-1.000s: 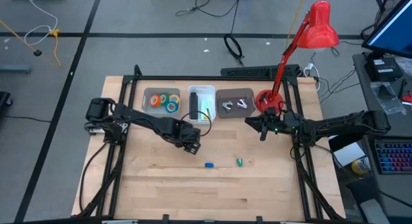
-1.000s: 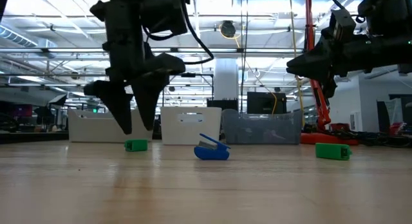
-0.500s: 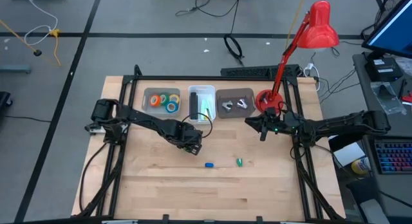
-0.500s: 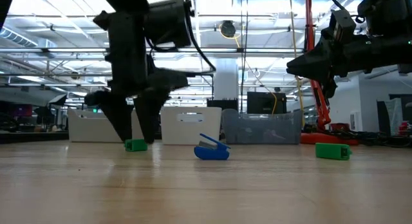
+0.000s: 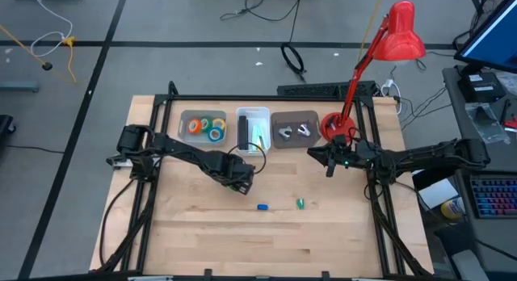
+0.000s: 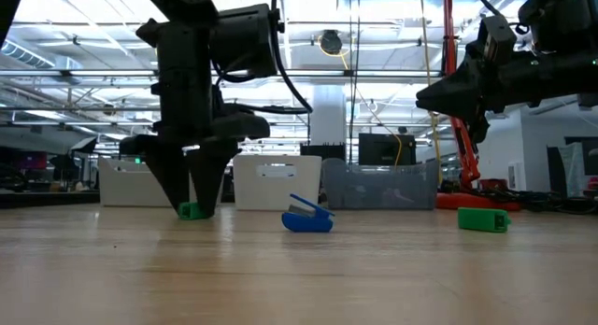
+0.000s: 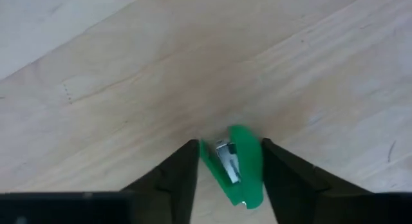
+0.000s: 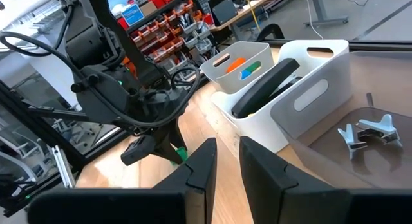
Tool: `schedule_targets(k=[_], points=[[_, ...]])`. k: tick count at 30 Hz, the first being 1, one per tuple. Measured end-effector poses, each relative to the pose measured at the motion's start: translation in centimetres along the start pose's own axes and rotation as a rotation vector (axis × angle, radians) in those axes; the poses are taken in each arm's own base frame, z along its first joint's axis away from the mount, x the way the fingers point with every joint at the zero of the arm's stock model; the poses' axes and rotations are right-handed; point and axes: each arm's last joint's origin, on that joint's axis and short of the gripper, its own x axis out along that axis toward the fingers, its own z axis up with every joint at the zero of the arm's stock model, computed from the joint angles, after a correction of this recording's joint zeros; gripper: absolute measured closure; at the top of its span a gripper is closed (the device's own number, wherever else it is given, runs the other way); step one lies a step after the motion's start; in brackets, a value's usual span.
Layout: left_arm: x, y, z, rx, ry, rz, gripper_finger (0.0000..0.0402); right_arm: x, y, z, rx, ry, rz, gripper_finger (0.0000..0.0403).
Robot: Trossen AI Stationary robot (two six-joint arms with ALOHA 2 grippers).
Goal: Pick and place Stapler, Stapler remover, tape
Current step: Put the left green stapler into the white bin
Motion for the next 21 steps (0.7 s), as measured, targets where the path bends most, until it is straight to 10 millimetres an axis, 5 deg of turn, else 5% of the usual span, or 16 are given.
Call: schedule_targets(k=[7,12,21], points=[[0.0,0.1,0.0,0.000,0.002,0.009,0.0317,0.0,0.0,0.0,-0.014,0.000,0.000,0.0344],[-0.6,0.0,0.0,0.000,0.007,-0.029,0.0339,0.0,0.0,0.0,-0.015,0.000,0.000,0.0344],[-6.2,0.3,0.7,-0.078,-0.143,-0.209,0.0327,0.0,0.0,0.0,-0.021,-0.002,0.002,0.0344]])
